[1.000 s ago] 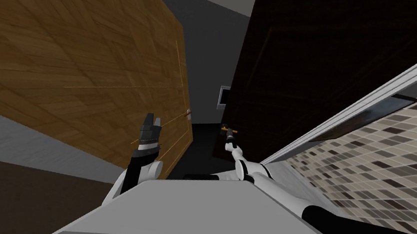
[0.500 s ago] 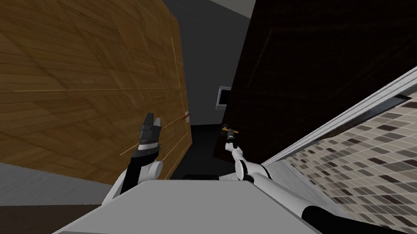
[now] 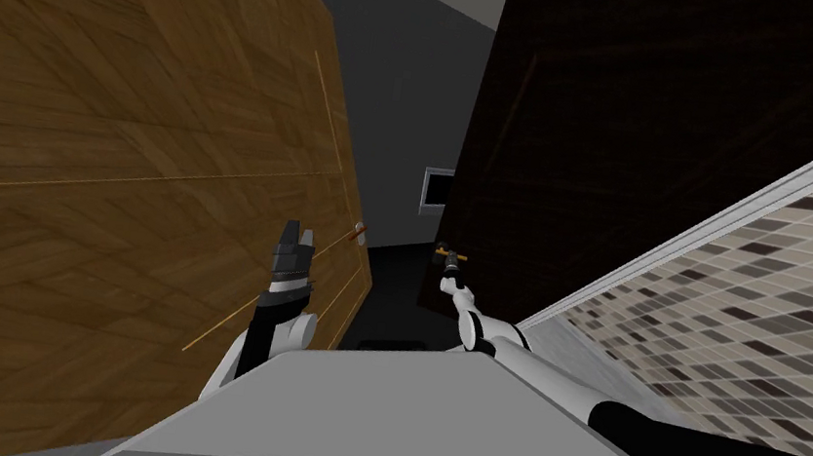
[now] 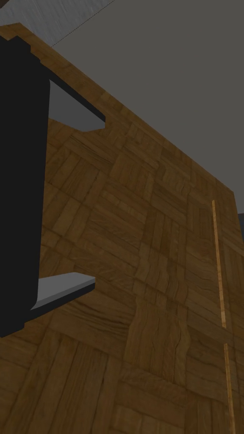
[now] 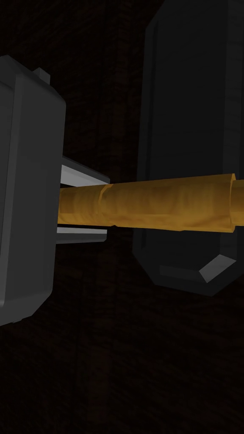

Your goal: Push the door open

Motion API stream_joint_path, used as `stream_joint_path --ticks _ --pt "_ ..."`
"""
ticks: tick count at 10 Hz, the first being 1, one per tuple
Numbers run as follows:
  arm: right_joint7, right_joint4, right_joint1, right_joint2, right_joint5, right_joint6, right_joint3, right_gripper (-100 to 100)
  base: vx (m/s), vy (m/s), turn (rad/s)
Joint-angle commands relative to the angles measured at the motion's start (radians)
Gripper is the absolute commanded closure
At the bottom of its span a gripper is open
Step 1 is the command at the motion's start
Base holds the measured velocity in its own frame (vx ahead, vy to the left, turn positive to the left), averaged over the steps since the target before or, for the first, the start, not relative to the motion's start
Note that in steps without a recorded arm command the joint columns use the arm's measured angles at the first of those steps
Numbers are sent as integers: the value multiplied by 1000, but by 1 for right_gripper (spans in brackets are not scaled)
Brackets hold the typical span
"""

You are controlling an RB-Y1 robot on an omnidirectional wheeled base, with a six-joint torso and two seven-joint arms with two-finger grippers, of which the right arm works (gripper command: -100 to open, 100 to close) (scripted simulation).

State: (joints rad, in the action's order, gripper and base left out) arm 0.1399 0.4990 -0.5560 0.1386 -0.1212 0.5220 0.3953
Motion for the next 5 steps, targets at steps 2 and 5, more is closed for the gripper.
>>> stream_joint_path --ticks 2,5 --pt "29 -2 -9 -9 -7 10 21 100 90 17 -55" --pt "88 -5 -23 -36 -19 26 63 100 183 8 -110"
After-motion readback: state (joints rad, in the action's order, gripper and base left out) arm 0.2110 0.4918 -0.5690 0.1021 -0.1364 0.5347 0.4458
